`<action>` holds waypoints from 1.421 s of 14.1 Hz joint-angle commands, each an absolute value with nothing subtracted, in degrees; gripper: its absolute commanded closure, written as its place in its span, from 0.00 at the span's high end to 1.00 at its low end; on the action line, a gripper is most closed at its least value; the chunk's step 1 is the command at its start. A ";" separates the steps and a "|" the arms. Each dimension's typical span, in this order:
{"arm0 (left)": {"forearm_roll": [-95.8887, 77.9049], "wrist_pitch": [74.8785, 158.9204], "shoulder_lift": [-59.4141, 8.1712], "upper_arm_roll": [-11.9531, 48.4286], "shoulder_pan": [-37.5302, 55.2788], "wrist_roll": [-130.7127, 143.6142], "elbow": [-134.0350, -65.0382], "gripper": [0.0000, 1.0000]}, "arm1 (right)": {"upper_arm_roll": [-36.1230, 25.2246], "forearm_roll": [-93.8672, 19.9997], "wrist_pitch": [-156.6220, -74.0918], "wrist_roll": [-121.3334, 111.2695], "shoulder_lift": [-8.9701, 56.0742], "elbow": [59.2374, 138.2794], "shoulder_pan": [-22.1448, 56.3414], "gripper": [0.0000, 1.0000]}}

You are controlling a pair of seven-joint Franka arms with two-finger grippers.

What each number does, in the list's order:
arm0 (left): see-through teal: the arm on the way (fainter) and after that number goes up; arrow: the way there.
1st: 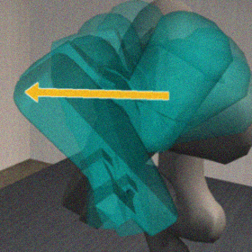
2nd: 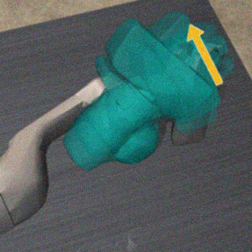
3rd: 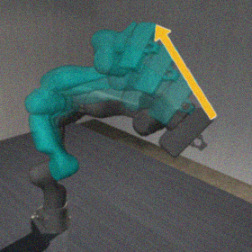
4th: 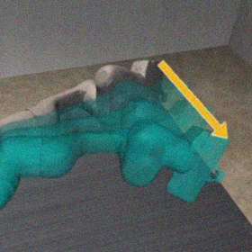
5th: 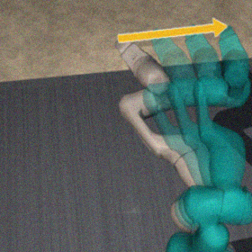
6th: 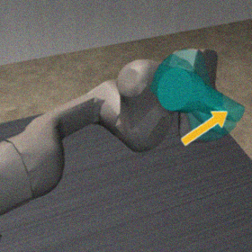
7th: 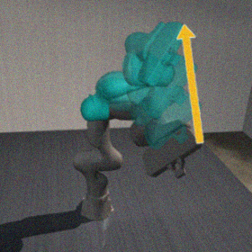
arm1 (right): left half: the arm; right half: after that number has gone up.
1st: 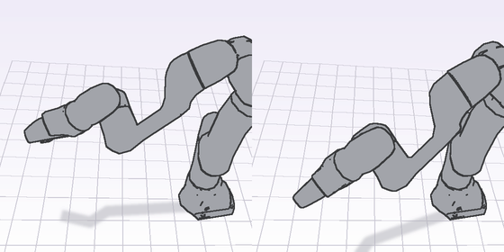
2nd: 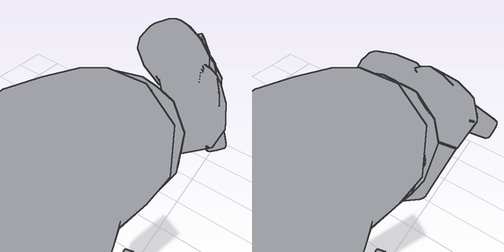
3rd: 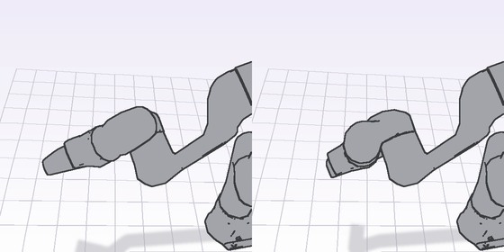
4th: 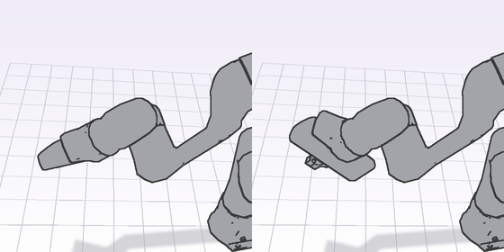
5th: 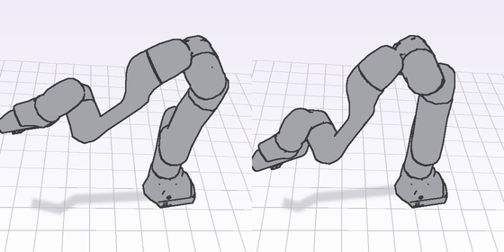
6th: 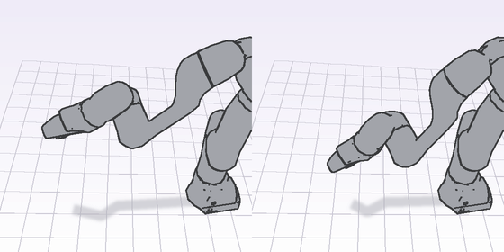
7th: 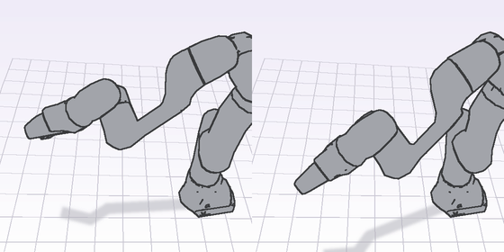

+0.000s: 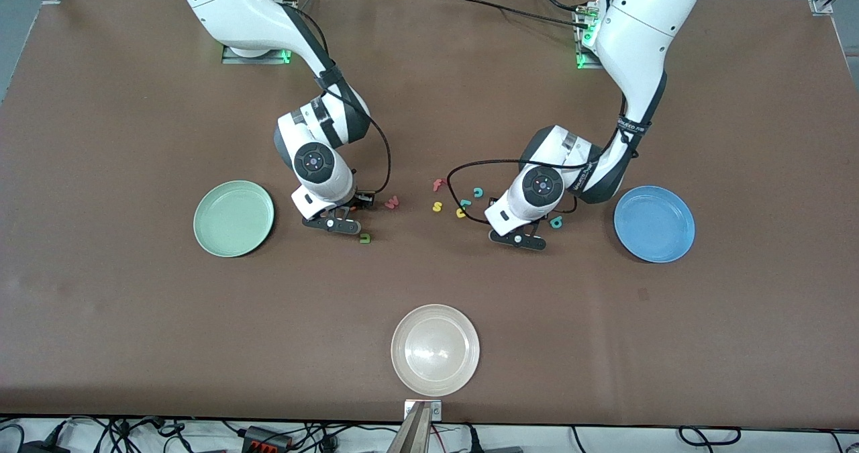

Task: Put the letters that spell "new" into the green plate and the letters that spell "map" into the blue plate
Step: 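Carry the orange e to the green plate while the left gripper drops the m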

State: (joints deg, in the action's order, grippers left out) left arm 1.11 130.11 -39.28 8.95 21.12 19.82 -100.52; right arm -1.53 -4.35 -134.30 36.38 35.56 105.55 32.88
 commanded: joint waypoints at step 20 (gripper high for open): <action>14.59 113.98 -32.61 6.33 -2.72 -8.96 -99.92 0.15 | -4.47 -4.31 -130.18 34.12 30.69 103.71 30.95 0.09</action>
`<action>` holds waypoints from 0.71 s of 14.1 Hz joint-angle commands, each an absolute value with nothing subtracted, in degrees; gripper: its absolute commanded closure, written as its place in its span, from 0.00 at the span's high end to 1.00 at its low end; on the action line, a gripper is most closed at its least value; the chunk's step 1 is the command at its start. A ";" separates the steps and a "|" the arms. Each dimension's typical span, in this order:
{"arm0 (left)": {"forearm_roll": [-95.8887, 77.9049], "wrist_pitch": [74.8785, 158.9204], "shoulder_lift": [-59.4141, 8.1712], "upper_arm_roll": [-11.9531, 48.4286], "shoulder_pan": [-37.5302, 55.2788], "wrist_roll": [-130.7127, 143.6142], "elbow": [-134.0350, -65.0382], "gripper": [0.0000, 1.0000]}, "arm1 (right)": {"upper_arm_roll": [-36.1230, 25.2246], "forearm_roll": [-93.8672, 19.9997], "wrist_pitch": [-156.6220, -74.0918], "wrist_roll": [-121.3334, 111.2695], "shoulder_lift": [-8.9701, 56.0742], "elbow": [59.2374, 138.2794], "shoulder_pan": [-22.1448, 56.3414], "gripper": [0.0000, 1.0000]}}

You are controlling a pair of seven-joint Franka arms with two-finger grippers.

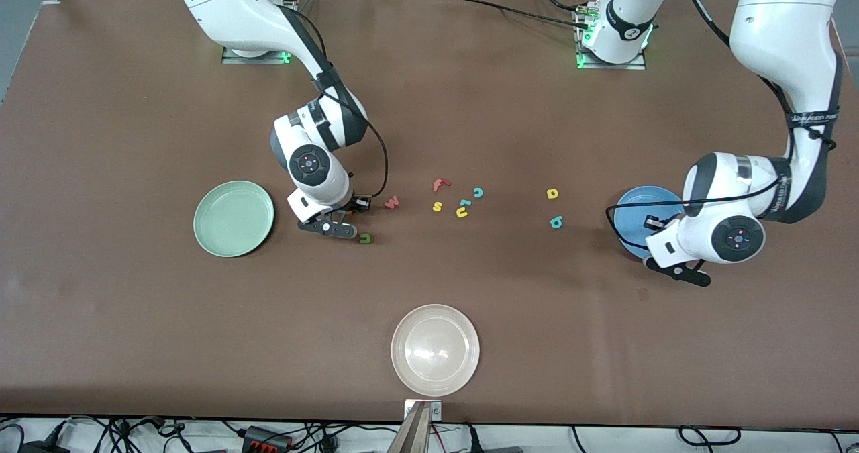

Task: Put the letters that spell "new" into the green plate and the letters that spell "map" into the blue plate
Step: 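Carry the orange e to the green plate while the left gripper drops the m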

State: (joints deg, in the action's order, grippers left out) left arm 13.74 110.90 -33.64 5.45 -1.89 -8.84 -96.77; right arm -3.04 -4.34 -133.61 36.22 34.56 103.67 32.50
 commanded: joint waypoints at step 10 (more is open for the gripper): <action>14.41 115.59 -29.72 8.69 -2.37 -8.88 -101.35 1.00 | -6.06 -3.96 -118.65 11.08 27.07 106.25 13.55 0.09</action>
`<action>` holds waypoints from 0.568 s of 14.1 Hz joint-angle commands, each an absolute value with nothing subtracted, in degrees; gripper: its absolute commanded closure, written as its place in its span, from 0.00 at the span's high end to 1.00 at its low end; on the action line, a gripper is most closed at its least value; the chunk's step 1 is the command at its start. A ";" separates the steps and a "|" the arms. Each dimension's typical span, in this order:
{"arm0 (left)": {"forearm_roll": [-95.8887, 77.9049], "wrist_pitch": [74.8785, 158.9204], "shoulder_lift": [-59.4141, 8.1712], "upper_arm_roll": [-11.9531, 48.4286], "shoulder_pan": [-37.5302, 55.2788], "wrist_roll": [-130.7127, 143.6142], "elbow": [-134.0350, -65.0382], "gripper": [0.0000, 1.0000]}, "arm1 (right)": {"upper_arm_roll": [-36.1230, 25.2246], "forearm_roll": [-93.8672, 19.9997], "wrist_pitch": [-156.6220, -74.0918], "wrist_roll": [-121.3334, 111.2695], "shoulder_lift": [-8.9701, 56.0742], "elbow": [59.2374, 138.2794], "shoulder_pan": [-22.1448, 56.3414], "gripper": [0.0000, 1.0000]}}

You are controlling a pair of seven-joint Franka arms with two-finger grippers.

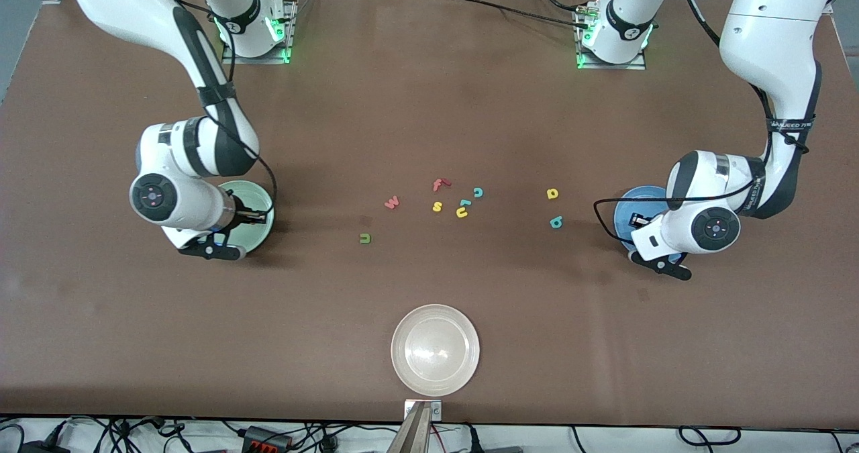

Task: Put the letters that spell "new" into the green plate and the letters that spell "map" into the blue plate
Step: 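Carry the orange e to the green plate while the left gripper drops the m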

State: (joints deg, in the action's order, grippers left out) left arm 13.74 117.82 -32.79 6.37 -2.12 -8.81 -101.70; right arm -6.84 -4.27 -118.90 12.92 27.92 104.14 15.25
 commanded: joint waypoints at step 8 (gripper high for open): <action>11.16 116.45 -31.64 18.10 -1.50 2.80 -99.84 1.00 | -5.98 -3.87 -120.41 2.81 30.40 107.49 6.50 0.13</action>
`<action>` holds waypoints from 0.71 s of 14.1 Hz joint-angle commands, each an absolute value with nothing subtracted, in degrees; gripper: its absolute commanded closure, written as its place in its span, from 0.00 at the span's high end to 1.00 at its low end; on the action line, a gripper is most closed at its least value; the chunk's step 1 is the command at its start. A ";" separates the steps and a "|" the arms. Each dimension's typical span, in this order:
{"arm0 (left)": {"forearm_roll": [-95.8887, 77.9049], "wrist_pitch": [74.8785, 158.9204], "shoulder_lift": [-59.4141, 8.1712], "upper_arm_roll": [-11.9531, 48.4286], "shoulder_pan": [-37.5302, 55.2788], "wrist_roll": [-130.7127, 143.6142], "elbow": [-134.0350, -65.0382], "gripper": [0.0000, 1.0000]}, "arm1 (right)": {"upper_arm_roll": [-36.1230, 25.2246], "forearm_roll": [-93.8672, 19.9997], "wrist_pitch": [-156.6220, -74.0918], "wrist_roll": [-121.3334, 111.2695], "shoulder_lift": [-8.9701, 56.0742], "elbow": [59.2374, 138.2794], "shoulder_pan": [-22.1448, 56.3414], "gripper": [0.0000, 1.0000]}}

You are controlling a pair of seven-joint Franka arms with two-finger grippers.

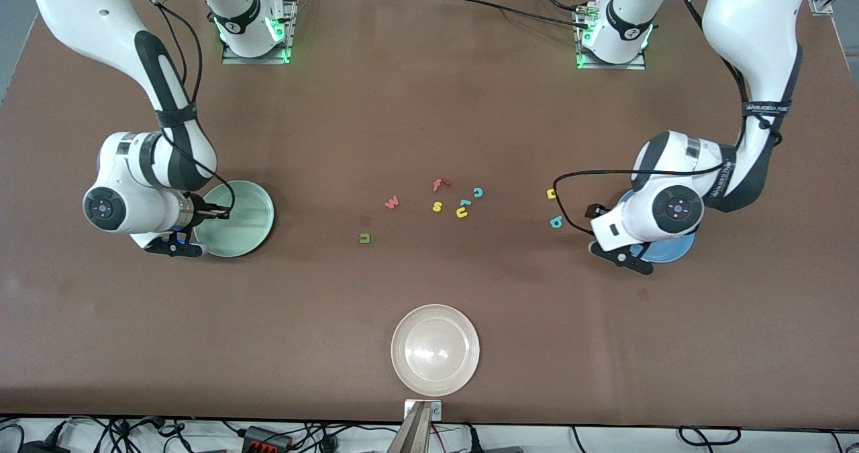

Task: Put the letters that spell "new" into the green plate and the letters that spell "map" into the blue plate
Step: 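Reach the right gripper to the green n while the left gripper reaches the b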

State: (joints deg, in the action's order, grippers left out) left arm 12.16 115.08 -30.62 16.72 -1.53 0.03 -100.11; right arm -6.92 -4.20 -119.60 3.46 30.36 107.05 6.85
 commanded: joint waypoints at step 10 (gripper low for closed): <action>11.43 128.84 -34.80 18.37 2.90 10.02 -105.11 1.00 | -5.19 -4.31 -124.27 3.25 29.00 103.89 12.81 1.00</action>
